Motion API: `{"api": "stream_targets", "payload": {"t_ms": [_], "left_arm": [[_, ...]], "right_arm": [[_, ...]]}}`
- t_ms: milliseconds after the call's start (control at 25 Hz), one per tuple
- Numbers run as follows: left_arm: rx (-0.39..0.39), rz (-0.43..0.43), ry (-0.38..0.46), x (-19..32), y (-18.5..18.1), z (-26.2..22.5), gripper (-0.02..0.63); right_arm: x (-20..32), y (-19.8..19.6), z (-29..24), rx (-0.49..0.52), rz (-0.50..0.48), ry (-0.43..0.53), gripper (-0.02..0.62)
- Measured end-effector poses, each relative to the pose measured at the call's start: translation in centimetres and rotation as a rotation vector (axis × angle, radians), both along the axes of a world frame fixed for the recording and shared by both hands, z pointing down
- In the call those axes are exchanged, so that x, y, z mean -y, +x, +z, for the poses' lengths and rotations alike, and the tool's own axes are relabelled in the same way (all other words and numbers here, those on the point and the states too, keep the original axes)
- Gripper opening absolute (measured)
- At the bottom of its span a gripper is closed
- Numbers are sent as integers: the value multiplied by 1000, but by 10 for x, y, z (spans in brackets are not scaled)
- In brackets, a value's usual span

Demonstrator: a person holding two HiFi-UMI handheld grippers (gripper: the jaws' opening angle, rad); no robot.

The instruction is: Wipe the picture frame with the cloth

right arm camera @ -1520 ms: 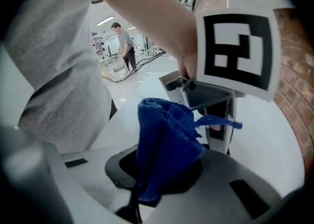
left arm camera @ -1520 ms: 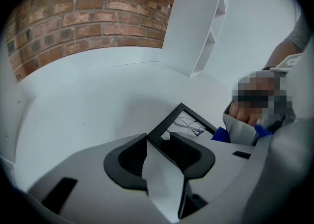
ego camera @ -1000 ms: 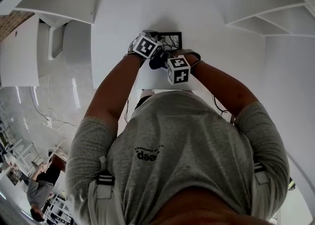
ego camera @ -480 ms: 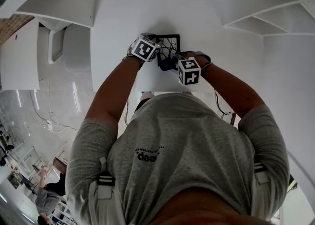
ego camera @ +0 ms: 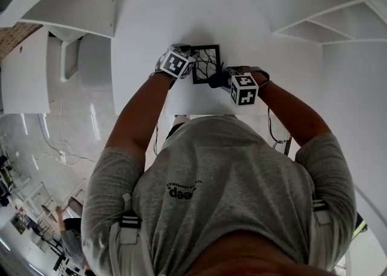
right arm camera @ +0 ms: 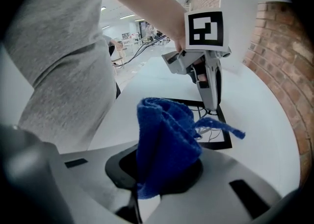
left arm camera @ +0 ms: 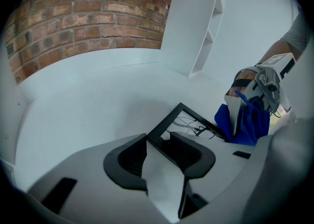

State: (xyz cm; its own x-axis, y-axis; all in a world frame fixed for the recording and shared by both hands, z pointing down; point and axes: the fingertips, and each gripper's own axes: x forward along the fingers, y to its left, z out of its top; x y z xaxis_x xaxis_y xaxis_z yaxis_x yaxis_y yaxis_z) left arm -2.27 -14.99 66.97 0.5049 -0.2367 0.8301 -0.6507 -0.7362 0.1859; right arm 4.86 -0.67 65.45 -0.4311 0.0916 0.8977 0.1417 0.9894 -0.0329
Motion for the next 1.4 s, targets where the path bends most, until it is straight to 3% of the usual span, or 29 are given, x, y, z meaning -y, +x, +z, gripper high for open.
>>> {"api": "stream_targets", "payload": {"t_ms": [840, 1040, 1120, 1400], "left_arm": [[-2, -13, 17, 1, -3, -3, 161], [-28, -42, -14, 3, -7, -15, 158], [-62, -53, 9, 8, -6, -31, 150], [-301, -132, 178, 31, -17, -140, 109]], "right_arm": [[2, 1, 1, -1, 58, 0, 60], [16, -2, -31, 68, 141, 10, 60], [27, 2, -53, 110, 192, 23, 60], [74, 40, -136, 265, 433, 101, 60]]}}
